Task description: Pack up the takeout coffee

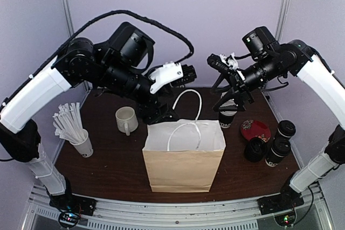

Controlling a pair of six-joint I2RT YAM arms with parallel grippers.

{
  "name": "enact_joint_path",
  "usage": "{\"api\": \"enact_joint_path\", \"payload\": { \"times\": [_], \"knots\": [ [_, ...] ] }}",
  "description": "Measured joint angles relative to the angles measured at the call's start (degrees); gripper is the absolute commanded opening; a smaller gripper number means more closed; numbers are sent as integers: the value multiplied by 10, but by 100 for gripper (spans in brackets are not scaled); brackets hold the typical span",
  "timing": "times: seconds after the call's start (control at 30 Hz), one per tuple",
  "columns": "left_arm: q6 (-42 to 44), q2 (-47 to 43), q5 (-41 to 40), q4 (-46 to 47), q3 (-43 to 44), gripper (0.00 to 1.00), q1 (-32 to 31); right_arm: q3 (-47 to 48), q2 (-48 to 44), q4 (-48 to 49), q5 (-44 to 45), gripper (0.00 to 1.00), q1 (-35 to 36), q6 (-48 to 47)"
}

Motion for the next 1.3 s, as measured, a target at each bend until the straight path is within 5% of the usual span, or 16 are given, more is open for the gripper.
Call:
{"api": "enact_joint_path", "payload": {
  "times": [0.23, 0.37, 0.57, 0.73, 0.87, 0.97, 1.3],
  "knots": [
    [-47, -44, 50, 100, -21, 77, 94, 0, 14, 12, -51, 73, -1, 19],
    [-68, -14, 105, 131, -21, 74, 117, 17, 5, -23, -99, 78, 14, -2],
    [-91, 77, 175, 139, 2, 55, 116, -7, -21, -44, -98, 79, 130, -9],
    [-111, 121, 183, 139, 18, 35, 119, -17, 6, -26, -74, 72, 160, 26],
    [-125, 123, 196, 139, 24, 10, 125, -16, 31, -4, -61, 54, 171, 51],
    [-127, 120, 215, 141, 30, 0, 127, -15, 40, 9, -48, 1, 184, 67],
    [-126, 112, 199, 118, 65, 0, 127, 103, 64, 2, 30, 0, 193, 76]
  ]
}}
